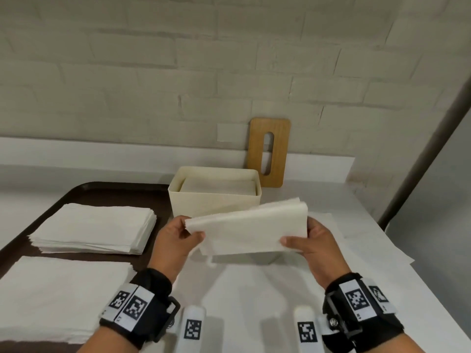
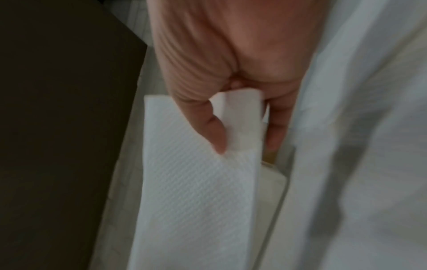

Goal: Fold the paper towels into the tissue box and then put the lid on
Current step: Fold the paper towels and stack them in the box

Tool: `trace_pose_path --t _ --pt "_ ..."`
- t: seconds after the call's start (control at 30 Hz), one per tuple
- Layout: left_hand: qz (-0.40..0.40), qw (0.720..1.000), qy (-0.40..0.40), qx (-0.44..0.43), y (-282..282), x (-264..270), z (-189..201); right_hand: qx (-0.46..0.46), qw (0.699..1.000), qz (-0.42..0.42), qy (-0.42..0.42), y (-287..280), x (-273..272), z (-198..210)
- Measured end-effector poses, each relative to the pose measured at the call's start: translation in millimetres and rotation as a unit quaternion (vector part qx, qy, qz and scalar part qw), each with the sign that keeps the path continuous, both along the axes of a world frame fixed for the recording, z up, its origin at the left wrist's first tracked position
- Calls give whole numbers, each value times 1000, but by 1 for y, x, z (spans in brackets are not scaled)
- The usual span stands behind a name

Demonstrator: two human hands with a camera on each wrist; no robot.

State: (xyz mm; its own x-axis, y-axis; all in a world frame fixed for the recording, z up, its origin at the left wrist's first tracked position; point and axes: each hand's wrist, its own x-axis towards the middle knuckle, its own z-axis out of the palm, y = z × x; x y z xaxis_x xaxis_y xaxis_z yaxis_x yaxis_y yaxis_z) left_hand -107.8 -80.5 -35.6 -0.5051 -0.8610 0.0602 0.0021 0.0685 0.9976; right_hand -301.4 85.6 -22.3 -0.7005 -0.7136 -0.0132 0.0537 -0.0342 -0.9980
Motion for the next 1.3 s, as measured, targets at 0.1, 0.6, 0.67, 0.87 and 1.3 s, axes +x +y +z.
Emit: trace_pose_path --t 0.1,0.6,0.67,0.87,1.3 --pt "-42 998 -50 4 4 -4 -8 82 997 5 5 -2 1 -22" --pt "-90 984 -152 -34 1 -12 -9 164 983 38 68 -9 -2 -21" --pt "-97 982 -160 -40 -4 -10 -8 186 978 47 85 -8 -6 -20" --pt "-14 990 -96 -101 -37 -17 36 164 977 39 130 -31 -23 24" --pt "96 889 -321 -312 -128 -75 64 274 893 -75 350 -158 -48 48"
